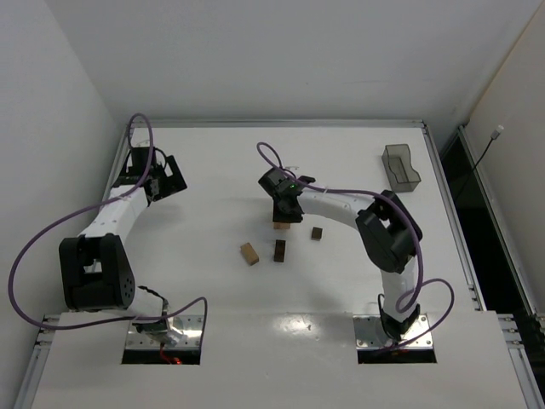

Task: Build the wood block tower

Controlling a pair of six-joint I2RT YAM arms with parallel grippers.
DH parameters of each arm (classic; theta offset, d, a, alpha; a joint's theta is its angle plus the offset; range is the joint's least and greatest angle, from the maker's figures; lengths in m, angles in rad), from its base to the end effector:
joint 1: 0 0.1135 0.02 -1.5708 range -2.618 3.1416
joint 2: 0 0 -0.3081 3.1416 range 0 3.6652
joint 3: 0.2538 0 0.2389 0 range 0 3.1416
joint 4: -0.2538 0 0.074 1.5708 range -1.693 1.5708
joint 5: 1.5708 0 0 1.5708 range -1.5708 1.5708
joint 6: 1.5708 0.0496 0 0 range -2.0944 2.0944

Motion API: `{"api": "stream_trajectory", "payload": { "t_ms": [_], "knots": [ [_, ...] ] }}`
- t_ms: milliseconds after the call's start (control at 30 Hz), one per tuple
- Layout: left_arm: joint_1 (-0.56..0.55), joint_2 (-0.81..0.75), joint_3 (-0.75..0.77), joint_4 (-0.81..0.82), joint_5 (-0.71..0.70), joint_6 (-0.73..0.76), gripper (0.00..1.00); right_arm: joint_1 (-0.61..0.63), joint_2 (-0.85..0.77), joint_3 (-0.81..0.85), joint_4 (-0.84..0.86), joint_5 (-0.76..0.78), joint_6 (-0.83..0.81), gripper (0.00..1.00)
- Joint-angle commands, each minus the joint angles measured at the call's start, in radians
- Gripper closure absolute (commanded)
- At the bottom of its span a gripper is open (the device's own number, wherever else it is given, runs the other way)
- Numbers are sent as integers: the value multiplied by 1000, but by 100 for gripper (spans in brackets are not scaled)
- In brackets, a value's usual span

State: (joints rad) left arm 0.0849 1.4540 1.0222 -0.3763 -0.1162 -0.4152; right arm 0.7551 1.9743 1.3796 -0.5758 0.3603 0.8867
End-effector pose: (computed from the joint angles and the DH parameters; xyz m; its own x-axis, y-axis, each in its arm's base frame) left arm 0.3028 0.0315 0.2881 -0.5930 -0.4526 -0.6660 -0.4407 0.8747 -0.2020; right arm 0.3128 0.2704 0.2061 -0.8433 0.2022 -0.4979 0.1777 0.9793 0.0968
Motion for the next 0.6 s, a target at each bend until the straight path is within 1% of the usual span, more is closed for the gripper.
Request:
{"api": "stream_trajectory", "payload": {
  "t_ms": [0, 567],
  "knots": [
    [-1, -1, 16, 25, -2, 3, 0, 6, 18, 49, 30, 29, -14, 100],
    [-1, 17, 16, 25, 7, -7, 0, 15, 60, 88, 48, 22, -43, 100]
  ]
}}
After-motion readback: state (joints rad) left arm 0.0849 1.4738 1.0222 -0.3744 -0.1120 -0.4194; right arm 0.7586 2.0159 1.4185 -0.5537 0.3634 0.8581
